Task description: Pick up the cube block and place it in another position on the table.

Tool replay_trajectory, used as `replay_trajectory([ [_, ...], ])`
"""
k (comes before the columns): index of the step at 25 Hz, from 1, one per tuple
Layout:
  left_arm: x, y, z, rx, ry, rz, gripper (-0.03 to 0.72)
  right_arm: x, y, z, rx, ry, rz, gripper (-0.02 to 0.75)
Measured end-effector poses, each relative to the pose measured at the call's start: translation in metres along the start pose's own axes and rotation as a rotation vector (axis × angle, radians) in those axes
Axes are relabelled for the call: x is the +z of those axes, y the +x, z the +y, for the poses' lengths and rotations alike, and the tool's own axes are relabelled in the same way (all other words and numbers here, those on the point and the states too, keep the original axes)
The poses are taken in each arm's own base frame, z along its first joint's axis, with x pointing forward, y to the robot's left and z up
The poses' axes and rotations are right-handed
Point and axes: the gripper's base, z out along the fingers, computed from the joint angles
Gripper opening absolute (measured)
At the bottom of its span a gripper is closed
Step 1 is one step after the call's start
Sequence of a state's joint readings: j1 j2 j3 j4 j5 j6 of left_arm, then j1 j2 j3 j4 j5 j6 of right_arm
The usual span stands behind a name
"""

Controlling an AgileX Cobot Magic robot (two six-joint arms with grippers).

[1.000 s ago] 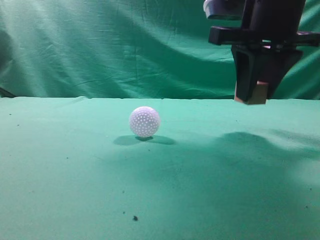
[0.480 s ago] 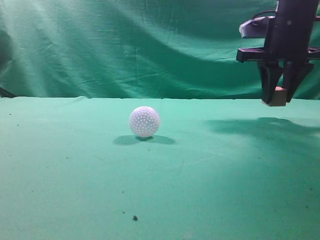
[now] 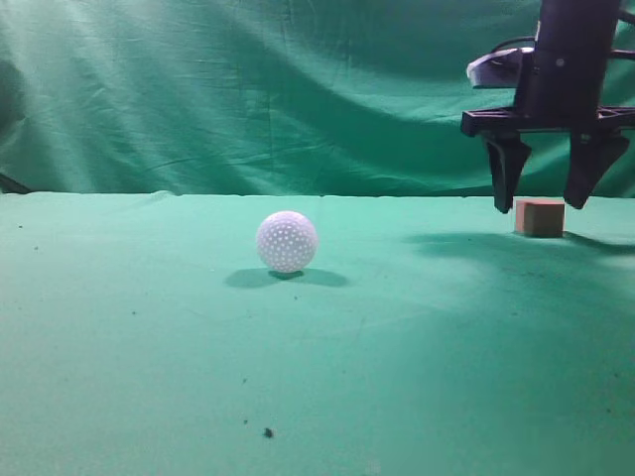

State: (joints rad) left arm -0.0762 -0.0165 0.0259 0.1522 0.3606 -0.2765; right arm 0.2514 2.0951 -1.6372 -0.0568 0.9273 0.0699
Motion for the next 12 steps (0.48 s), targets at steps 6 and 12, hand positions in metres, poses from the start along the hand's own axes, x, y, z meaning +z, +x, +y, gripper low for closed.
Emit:
replay_trajectory([
  [6,0.000,0.000,0.000,0.000,0.000,0.000,0.262,-0.084,-0.003,-0.001,0.037,-0.040,-0.106,0.125],
  [12,0.000,0.000,0.000,0.000,0.000,0.000,0.262,-0.195,0.028,-0.004,0.047,-0.084,-0.267,0.000],
])
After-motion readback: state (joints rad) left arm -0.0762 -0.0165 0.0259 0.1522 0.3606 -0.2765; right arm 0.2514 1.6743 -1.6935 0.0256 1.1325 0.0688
